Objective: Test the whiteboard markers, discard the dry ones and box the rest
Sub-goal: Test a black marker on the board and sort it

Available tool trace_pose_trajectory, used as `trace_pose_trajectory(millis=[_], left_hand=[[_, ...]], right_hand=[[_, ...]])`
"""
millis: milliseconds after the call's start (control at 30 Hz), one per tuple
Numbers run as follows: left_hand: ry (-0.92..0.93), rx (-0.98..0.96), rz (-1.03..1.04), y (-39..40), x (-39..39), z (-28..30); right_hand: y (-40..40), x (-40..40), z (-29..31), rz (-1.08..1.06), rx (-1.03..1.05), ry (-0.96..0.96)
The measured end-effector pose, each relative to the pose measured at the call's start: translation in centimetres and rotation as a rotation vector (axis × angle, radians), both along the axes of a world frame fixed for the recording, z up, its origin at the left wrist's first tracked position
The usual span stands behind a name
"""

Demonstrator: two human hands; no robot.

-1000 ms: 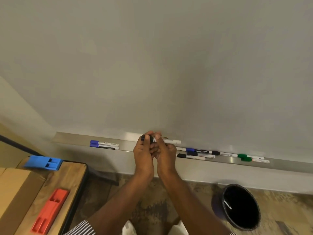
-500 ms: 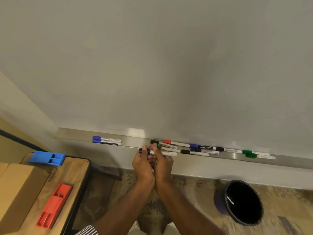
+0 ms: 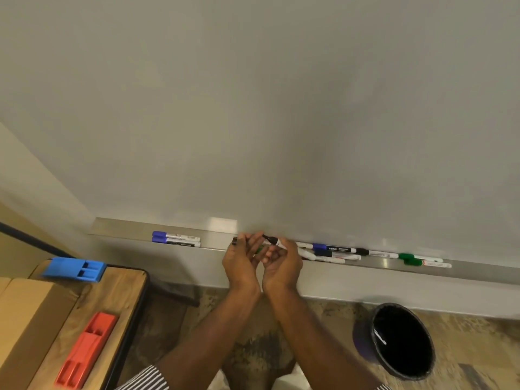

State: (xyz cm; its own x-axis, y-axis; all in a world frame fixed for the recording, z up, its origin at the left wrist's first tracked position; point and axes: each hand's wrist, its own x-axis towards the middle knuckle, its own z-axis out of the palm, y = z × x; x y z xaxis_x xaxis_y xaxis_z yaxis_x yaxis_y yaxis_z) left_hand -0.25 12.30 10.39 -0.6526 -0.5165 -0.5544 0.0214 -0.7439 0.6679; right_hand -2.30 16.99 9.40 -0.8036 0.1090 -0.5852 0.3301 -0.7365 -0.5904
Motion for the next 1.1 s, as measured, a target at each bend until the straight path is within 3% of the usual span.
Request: trace_pose_trajectory(millis=[267,667,1100], left_hand=[[0.376,-0.397,0.066,-5.0,-4.0,8.3],[0.858,-1.164,-0.052,-7.6,-7.7,25.9],[1.061,-1.997,0.269,-10.3,-8.5,39.3]], right_hand=[[0.5,-4.9,9.8,0.068,-0.051,0.337],[0.2,-7.0,28.3,0.119,-0.089,0.89],[2.7,-8.1,44.0,0.054,0.15,1.467]])
